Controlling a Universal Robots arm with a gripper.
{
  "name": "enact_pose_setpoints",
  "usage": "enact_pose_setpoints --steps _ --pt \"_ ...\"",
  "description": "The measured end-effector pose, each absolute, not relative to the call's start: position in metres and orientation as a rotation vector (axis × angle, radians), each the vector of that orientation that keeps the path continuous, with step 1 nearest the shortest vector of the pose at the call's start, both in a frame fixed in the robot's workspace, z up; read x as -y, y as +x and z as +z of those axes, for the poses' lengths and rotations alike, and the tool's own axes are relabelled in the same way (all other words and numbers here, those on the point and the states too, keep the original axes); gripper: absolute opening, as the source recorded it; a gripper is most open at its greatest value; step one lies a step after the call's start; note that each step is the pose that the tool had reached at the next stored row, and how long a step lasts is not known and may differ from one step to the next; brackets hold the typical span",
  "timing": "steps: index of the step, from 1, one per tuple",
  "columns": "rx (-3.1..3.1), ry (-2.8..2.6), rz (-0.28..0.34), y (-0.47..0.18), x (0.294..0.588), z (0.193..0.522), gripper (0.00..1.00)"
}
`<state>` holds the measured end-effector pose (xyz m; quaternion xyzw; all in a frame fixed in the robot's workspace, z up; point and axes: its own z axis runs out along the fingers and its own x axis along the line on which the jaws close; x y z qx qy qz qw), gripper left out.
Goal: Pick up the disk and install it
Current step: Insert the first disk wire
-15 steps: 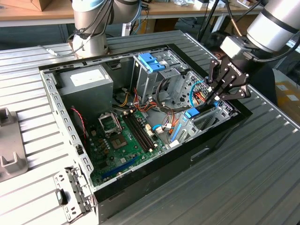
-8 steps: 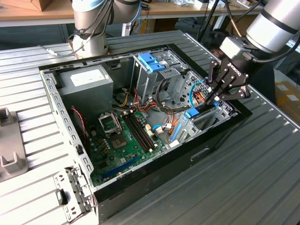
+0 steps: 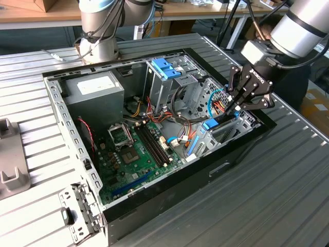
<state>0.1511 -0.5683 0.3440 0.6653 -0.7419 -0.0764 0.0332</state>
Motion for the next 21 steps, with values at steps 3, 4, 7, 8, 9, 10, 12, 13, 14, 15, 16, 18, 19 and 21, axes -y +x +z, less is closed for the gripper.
enact_pose_setpoints --steps 3,4,7,8,9,10,12,13,14,15,16,18,19,21 --pt "2.282 2.048 -0.236 0.1512 0.5684 0.3463 0.17" --pt "2.282 2.049 -0.236 0.1512 0.5684 0.3465 0.17" --pt "2.270 2.061 -0.236 0.1518 0.5683 0.3468 0.17" --pt "2.265 2.066 -0.236 0.1523 0.5683 0.3469 0.17" --pt "2.261 2.069 -0.236 0.1526 0.5683 0.3468 0.17" --pt "2.259 2.071 -0.236 0.1527 0.5683 0.3468 0.17" --pt "2.257 2.073 -0.236 0.1527 0.5684 0.3466 0.17" --pt "2.257 2.073 -0.236 0.1528 0.5685 0.3466 0.17" --pt "2.257 2.073 -0.237 0.1528 0.5685 0.3464 0.17" --pt "2.258 2.074 -0.239 0.1528 0.5685 0.3459 0.17" --pt "2.259 2.076 -0.242 0.1528 0.5685 0.3454 0.17" --pt "2.260 2.077 -0.245 0.1528 0.5685 0.3447 0.17" --pt "2.260 2.077 -0.246 0.1528 0.5685 0.3445 0.17" --pt "2.260 2.078 -0.247 0.1528 0.5687 0.3439 0.17"
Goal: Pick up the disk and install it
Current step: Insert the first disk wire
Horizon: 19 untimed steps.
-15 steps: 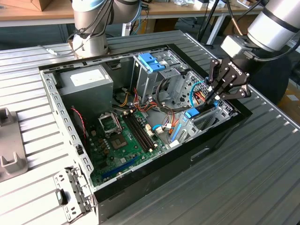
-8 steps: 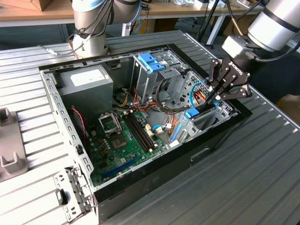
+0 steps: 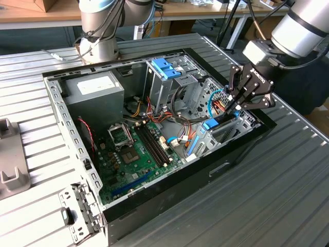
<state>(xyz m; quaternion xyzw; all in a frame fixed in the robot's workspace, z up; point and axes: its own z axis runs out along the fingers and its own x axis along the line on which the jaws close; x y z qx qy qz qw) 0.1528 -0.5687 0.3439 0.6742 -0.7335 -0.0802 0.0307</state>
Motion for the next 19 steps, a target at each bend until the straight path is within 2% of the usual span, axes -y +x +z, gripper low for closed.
enact_pose_setpoints --steps 19 --pt "2.261 2.078 -0.248 0.1527 0.5760 0.3416 0.17"
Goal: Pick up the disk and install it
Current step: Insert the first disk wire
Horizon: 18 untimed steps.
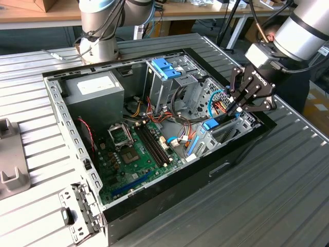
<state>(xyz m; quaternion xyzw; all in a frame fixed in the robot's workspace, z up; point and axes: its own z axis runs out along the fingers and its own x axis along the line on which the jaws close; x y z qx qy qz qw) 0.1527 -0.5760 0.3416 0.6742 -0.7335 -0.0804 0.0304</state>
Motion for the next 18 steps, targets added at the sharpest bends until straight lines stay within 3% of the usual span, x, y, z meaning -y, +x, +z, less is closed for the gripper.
enact_pose_setpoints --steps 18 --pt "2.261 2.079 -0.250 0.1530 0.5760 0.3460 0.17"
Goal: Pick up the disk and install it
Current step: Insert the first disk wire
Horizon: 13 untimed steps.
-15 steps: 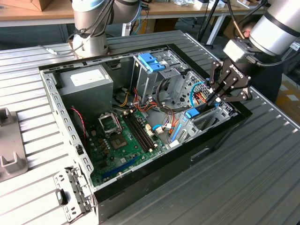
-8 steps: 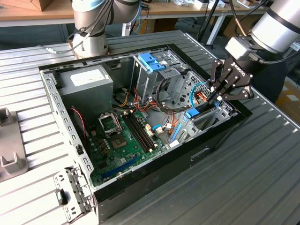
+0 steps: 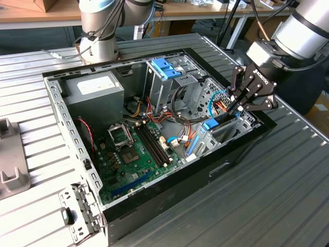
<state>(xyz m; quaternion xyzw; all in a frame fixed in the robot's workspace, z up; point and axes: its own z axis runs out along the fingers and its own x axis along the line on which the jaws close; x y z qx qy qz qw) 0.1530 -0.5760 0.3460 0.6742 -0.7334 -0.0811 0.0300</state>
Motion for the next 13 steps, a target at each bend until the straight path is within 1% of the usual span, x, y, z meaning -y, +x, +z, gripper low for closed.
enact_pose_setpoints --steps 13 --pt "2.261 2.079 -0.251 0.1524 0.5732 0.3429 0.17"
